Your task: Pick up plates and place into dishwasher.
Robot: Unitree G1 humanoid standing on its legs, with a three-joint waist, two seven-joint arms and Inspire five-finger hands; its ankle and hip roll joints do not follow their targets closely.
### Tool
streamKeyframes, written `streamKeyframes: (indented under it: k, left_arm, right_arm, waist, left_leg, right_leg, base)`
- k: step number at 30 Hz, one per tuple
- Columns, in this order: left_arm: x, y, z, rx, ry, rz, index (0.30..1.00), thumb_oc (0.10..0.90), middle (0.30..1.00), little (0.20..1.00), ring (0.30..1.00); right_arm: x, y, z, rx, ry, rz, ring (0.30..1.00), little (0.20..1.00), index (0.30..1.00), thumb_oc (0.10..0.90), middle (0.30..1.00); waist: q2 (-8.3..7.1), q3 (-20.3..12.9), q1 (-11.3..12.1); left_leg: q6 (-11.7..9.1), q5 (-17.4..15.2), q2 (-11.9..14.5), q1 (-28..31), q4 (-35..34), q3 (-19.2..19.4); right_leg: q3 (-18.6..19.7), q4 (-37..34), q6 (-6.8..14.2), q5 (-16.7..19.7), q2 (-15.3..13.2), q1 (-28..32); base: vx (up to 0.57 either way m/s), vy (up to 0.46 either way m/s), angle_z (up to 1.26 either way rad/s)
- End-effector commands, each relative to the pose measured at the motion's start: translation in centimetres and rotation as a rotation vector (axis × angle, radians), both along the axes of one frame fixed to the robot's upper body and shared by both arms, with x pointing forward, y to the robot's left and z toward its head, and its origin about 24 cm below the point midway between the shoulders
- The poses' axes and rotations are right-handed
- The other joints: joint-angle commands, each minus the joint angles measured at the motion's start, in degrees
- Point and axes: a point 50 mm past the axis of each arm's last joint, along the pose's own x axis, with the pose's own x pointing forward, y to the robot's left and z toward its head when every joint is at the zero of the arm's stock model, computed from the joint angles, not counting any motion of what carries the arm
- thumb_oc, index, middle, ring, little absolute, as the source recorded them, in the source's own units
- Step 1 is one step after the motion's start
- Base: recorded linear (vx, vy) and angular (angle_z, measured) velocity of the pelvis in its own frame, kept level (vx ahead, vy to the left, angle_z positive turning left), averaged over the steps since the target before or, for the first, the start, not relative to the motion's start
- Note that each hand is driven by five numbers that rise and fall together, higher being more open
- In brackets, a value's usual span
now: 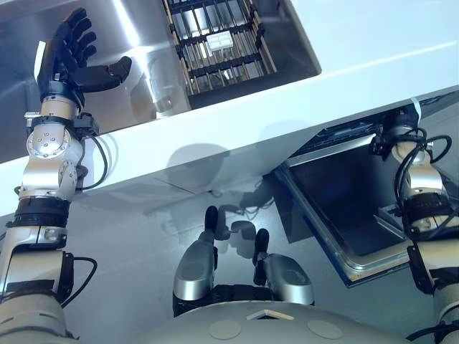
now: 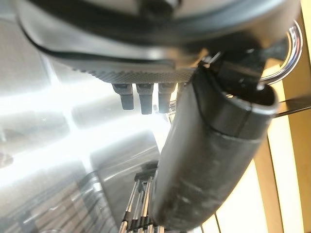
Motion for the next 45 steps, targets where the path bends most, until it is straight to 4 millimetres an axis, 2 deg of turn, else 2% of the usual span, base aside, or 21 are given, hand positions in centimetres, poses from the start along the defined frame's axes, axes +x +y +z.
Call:
streamKeyframes:
  k: [1, 9, 15, 19, 20, 27, 31, 36, 37, 39, 41, 45]
  left_arm:
    - [-2.2, 0.8, -1.2, 0.038, -0.009, 0.026, 0.900, 0.800, 0.900, 0.900, 0.900]
    - [-3.3, 2.1, -2.0, 0.007, -0.014, 0.080, 0.900, 0.800, 0.900, 0.900, 0.900]
    - [-3.4, 2.6, -2.6, -0.005, -0.013, 0.101, 0.900, 0.800, 0.900, 0.900, 0.900]
    - [-3.3, 2.7, -2.8, -0.002, -0.010, 0.109, 0.900, 0.800, 0.900, 0.900, 0.900]
    - [-3.2, 2.6, -2.8, -0.003, -0.013, 0.107, 0.900, 0.800, 0.900, 0.900, 0.900]
    - [-2.4, 2.6, -1.1, 0.027, -0.033, 0.097, 0.900, 0.800, 0.900, 0.900, 0.900]
    - [-2.0, 2.5, 0.4, 0.027, -0.073, 0.083, 0.900, 0.800, 0.900, 0.900, 0.900]
    - [-1.9, 2.4, 0.9, 0.029, -0.089, 0.079, 0.900, 0.800, 0.900, 0.900, 0.900]
    - [-1.6, 1.5, 3.4, 0.045, -0.179, 0.032, 0.900, 0.800, 0.900, 0.900, 0.900]
    - [-1.4, 0.6, 4.8, 0.065, -0.229, 0.002, 0.900, 0.800, 0.900, 0.900, 0.900]
    - [-1.3, 0.2, 5.6, 0.073, -0.255, -0.009, 0.900, 0.800, 0.900, 0.900, 0.900]
    - [-1.0, -1.0, 7.7, 0.096, -0.338, -0.028, 0.900, 0.800, 0.900, 0.900, 0.900]
  right_arm:
    - [-2.3, -2.1, 1.7, -0.111, -0.074, -0.039, 0.900, 0.900, 0.900, 0.800, 0.900]
    - [-7.0, -4.5, -0.7, -0.115, -0.024, -0.139, 0.900, 0.900, 0.900, 0.800, 0.900]
    - [-9.6, -5.7, -2.0, -0.035, -0.079, -0.248, 0.900, 0.900, 0.900, 0.800, 0.900]
    - [-11.8, -6.3, -4.7, 0.116, -0.113, -0.383, 0.900, 0.900, 0.900, 0.800, 0.900]
    - [-12.4, -6.2, -6.0, 0.188, -0.104, -0.419, 0.900, 0.900, 0.900, 0.800, 0.900]
    - [-14.5, -6.0, -10.7, 0.461, -0.096, -0.563, 0.900, 0.900, 0.900, 0.800, 0.900]
    - [-15.3, -4.9, -13.7, 0.619, -0.041, -0.585, 0.900, 0.900, 0.900, 0.800, 0.900]
    - [-15.3, -4.6, -14.2, 0.653, -0.030, -0.575, 0.900, 0.900, 0.900, 0.800, 0.900]
    - [-15.1, -3.4, -16.2, 0.845, -0.052, -0.550, 0.900, 0.900, 0.900, 0.800, 0.900]
    - [-15.3, -3.1, -17.1, 0.950, -0.087, -0.581, 0.900, 0.900, 0.900, 0.800, 0.900]
    - [-15.4, -3.1, -17.4, 1.004, -0.118, -0.610, 0.900, 0.900, 0.900, 0.800, 0.900]
    - [-16.0, -3.6, -18.2, 1.114, -0.151, -0.780, 0.900, 0.900, 0.900, 0.800, 0.900]
  waist:
    - [-1.25, -12.44, -2.41]
    - [-1.87, -13.26, -6.58]
    - [-1.85, -14.43, -9.26]
    - [-1.40, -14.70, -10.64]
    - [-1.08, -14.58, -10.96]
    - [0.09, -13.88, -10.80]
    - [0.64, -13.04, -9.97]
    - [0.65, -12.60, -9.72]
    - [0.44, -8.94, -8.03]
    - [0.10, -6.66, -7.15]
    - [0.08, -5.55, -6.84]
    - [0.84, -2.40, -6.46]
  left_leg:
    - [2.35, -12.89, -4.76, 1.65, 6.30, 3.98]
    - [2.81, -14.43, -4.42, 1.87, 7.59, 8.17]
    - [2.60, -14.10, -3.87, 2.52, 6.16, 10.55]
    - [2.48, -13.69, -3.43, 2.82, 5.19, 11.95]
    - [2.48, -13.64, -3.28, 2.72, 5.22, 12.18]
    - [2.31, -13.87, -2.78, 1.29, 7.05, 12.28]
    - [2.11, -14.17, -2.50, -1.14, 10.07, 11.78]
    - [2.04, -14.41, -2.42, -2.15, 11.40, 11.57]
    - [1.88, -15.96, -2.15, -8.75, 19.87, 10.38]
    - [1.99, -17.29, -2.31, -13.03, 25.41, 9.96]
    - [2.02, -17.95, -2.44, -15.19, 27.95, 9.67]
    - [2.05, -19.69, -3.19, -20.11, 33.22, 8.54]
  right_leg:
    - [3.19, 11.93, 1.14, -6.02, 2.43, -9.06]
    - [4.94, 12.04, 2.39, -5.69, 2.32, -9.92]
    - [5.34, 11.63, 3.11, -5.64, 2.85, -10.21]
    - [5.19, 12.03, 3.61, -6.02, 3.07, -10.58]
    - [5.07, 12.31, 3.71, -6.22, 3.03, -10.69]
    - [4.19, 14.03, 3.50, -7.26, 2.80, -11.30]
    - [3.43, 15.66, 2.86, -8.15, 2.60, -11.92]
    - [3.26, 16.21, 2.55, -8.45, 2.49, -12.15]
    - [2.51, 20.27, 0.37, -9.98, 2.10, -13.67]
    - [1.76, 23.42, -1.14, -10.90, 2.04, -15.32]
    - [1.42, 25.13, -1.82, -11.38, 2.07, -16.48]
    - [0.91, 31.20, -3.30, -13.46, 1.84, -20.45]
  base:
    - [-0.07, -0.037, -0.24]
    - [-0.10, -0.058, -0.40]
    - [-0.08, -0.084, -0.33]
    - [-0.03, -0.109, -0.36]
    - [-0.02, -0.116, -0.31]
    - [-0.01, -0.104, -0.24]
    - [-0.01, -0.100, -0.11]
    - [-0.04, -0.040, 0.05]
    - [-0.24, -0.176, 0.22]
    - [-0.22, -0.144, 0.50]
    - [-0.10, -0.038, 0.45]
    - [-0.09, 0.055, 0.27]
